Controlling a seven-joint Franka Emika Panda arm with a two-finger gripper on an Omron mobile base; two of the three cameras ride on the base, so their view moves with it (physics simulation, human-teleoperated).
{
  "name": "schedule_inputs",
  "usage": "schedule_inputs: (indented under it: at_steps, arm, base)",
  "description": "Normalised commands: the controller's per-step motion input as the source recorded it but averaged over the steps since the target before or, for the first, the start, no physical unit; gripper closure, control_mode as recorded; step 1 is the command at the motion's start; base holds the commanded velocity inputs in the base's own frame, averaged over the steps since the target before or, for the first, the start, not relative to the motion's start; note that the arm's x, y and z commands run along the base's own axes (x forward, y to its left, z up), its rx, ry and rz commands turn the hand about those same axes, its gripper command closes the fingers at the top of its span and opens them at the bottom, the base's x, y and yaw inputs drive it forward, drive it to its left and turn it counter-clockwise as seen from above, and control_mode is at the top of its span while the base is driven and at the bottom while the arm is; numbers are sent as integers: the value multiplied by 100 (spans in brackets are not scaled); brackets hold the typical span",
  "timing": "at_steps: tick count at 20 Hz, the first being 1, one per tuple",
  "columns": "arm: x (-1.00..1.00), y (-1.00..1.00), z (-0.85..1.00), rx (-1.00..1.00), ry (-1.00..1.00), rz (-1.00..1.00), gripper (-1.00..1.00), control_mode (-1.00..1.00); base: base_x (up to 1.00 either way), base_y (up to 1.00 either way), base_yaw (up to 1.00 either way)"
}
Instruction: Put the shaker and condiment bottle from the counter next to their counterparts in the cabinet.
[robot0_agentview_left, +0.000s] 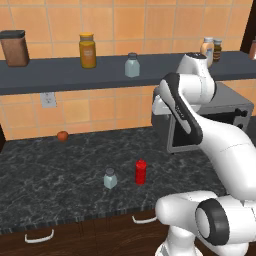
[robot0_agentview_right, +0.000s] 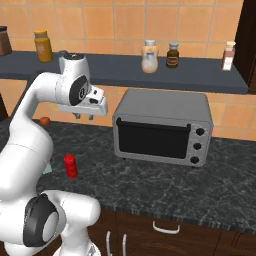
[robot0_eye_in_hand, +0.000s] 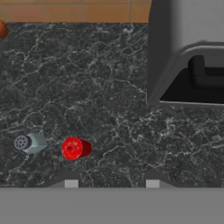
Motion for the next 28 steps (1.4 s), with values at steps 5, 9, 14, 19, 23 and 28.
schedule_inputs:
  at_steps: [5,9,14,19,23,28]
  arm:
    - [-2,0,0,0,0,0,-100,-100]
    - [-12,0,0,0,-4,0,-100,-100]
    - [-39,-1,0,0,-15,0,-100,-100]
    - [-49,-2,-3,0,-6,0,-100,-100]
    - [-42,-1,-16,1,0,1,-100,-100]
    - [-22,0,-26,0,-1,9,-100,-100]
  base:
    - [0,0,0]
    - [0,0,0]
    - [0,0,0]
    - [0,0,0]
    - [0,0,0]
    - [0,0,0]
